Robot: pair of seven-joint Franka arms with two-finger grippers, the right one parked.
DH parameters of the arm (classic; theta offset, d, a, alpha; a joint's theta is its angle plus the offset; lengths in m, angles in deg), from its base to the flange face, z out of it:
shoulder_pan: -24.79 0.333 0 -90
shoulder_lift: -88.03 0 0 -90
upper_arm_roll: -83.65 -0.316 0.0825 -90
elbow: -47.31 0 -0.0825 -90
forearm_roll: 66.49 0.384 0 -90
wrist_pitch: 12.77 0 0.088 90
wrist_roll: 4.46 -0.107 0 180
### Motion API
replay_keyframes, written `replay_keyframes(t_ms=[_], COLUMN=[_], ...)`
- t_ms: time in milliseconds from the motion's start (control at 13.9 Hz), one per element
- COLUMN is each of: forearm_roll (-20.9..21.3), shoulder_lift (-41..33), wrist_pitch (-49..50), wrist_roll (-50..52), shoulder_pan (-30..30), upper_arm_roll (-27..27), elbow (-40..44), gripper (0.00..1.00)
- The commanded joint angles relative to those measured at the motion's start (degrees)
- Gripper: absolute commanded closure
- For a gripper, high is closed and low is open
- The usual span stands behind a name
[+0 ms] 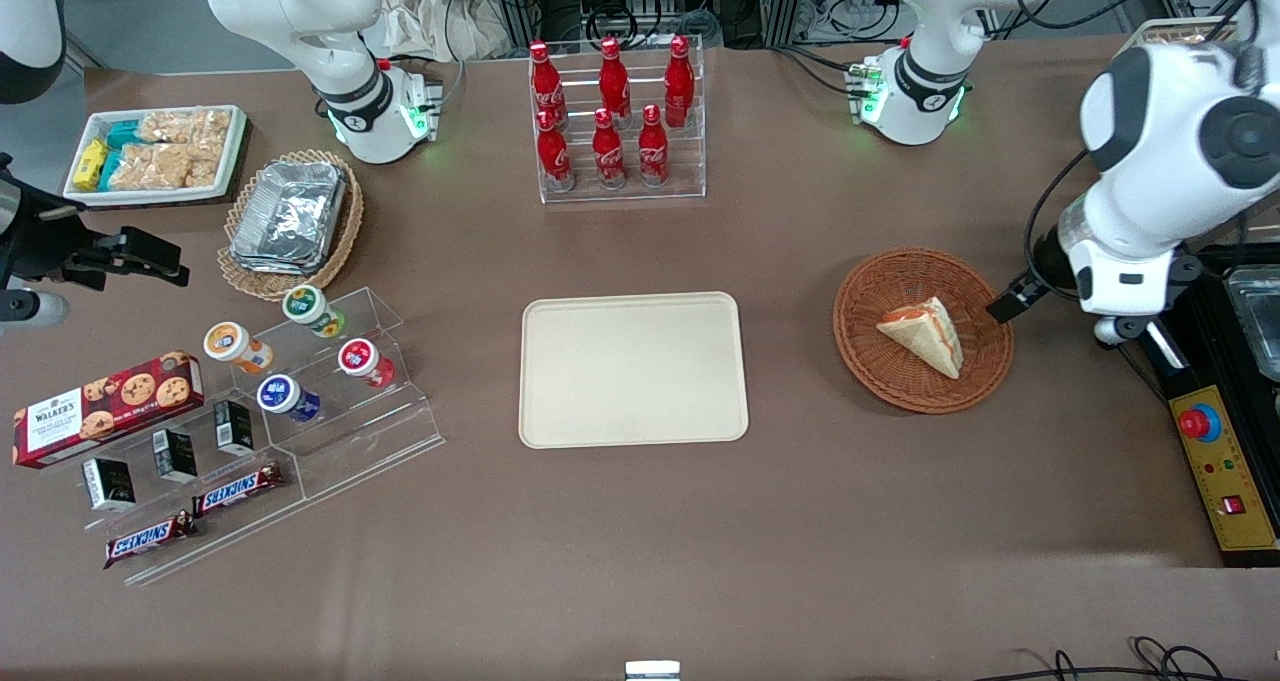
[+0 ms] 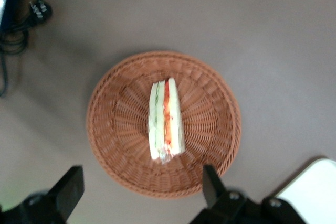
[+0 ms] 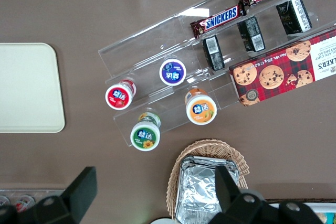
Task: Place sandwich from basket to tray
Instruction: 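Move the left gripper over the wrapped sandwich in the wicker basket, then lower the left gripper and close it on the sandwich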
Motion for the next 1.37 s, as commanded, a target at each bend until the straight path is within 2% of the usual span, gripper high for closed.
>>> replay_keyframes(t_ms=[0, 288, 577, 937, 1009, 1081, 1153, 1225, 1297], forearm_roll=[-0.2, -0.1, -0.1, -0.1, -0.1, -0.2, -0.1, -0.1, -0.1], shoulder_lift=[-0.6, 3.9, 6.0, 10.9, 11.6, 11.8, 11.9, 11.9, 11.6], wrist_pitch=[-7.9, -16.9, -28.4, -37.6, -38.1, -38.1, -38.1, -38.1, -38.1], wrist_roll=[7.9, 16.7, 17.0, 17.7, 17.9, 18.4, 18.6, 18.7, 18.7], shoulder_pan=[0.3, -0.1, -0.1, -0.1, -0.1, -0.1, -0.1, -0.1, -0.1], upper_arm_roll=[0.4, 0.8, 1.3, 1.4, 1.4, 1.4, 1.4, 1.4, 1.4], elbow=[-7.0, -10.6, -18.4, -21.8, -21.7, -21.5, -21.4, -21.3, -20.8], gripper=[0.0, 0.0, 0.0, 0.01, 0.1, 0.47, 0.96, 1.0, 1.0])
